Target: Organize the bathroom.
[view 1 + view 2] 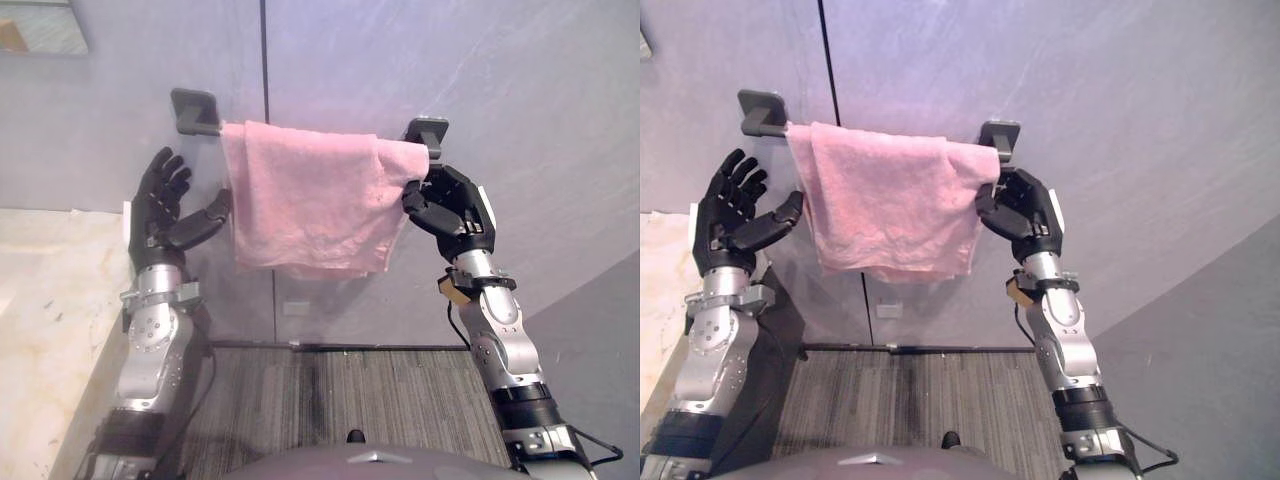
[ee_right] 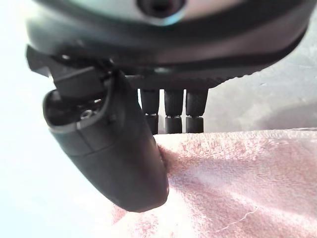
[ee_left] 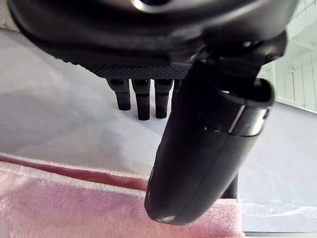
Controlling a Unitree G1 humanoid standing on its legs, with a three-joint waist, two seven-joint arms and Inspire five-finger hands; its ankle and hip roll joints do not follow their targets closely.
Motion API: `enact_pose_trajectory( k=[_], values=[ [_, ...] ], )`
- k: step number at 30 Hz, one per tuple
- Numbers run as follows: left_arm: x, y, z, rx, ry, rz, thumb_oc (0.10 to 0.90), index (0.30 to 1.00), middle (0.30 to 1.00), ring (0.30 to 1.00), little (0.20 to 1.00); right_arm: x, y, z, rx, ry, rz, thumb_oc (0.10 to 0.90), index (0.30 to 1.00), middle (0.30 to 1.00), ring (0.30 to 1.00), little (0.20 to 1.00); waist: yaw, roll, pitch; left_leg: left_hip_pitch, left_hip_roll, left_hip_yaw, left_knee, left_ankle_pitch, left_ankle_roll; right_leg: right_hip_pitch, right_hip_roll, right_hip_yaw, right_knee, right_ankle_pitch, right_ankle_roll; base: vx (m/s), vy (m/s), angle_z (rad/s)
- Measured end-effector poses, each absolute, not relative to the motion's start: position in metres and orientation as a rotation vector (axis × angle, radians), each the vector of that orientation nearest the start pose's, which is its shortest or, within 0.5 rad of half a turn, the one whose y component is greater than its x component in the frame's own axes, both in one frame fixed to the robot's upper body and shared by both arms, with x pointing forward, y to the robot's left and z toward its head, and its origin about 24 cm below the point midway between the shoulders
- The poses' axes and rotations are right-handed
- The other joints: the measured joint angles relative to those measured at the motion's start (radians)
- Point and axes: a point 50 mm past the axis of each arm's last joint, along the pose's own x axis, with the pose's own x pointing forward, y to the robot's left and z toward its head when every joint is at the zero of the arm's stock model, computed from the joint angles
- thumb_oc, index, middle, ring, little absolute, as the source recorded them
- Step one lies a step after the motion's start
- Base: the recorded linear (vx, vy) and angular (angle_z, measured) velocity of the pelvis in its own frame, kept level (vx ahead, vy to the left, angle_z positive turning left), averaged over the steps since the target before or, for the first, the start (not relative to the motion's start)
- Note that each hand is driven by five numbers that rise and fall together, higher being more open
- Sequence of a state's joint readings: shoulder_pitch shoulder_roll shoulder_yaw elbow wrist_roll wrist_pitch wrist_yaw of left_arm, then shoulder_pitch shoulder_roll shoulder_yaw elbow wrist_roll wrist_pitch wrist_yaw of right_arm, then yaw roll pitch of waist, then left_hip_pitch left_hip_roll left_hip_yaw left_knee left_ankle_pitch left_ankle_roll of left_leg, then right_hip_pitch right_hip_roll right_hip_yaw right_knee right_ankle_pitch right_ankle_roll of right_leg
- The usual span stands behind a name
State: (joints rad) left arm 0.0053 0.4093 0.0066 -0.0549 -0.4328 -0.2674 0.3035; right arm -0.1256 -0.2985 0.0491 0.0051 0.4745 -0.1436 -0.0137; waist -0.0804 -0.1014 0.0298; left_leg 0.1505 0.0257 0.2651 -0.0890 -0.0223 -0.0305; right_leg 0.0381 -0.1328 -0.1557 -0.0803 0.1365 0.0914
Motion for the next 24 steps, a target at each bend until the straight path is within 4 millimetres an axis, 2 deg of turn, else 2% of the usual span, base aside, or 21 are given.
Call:
enact_pose_trajectory(
  k=[13,19,24],
  values=[
    [0.249,0.232,0.101,-0.185,-0.238,0.149,0.8,0.9,0.9,0.9,0.9,0.274,-0.193,0.091,0.159,-0.233,0.027,0.4,0.3,0.3,0.3,0.3,0.023,0.006,0.005,0.0,-0.005,0.003,-0.001,-0.002,0.003,0.0,-0.004,0.0,0.0,0.006,0.008,0.0,0.0,0.0],
    [0.25,0.241,0.105,-0.149,-0.2,0.069,0.8,0.9,0.9,0.9,0.9,0.273,-0.194,0.091,0.159,-0.232,0.022,0.4,0.3,0.3,0.3,0.3,0.025,0.007,0.006,-0.001,-0.006,0.003,-0.001,-0.003,0.004,-0.001,-0.006,-0.001,0.0,0.006,0.01,0.0,0.0,0.0],
    [0.25,0.24,0.108,-0.132,-0.18,0.026,0.8,0.9,0.9,0.9,0.9,0.273,-0.195,0.09,0.159,-0.232,0.017,0.4,0.3,0.3,0.3,0.3,0.025,0.008,0.007,-0.001,-0.006,0.003,-0.001,-0.004,0.005,-0.001,-0.007,-0.002,0.0,0.011,0.017,0.0,0.0,0.0]
  ],
)
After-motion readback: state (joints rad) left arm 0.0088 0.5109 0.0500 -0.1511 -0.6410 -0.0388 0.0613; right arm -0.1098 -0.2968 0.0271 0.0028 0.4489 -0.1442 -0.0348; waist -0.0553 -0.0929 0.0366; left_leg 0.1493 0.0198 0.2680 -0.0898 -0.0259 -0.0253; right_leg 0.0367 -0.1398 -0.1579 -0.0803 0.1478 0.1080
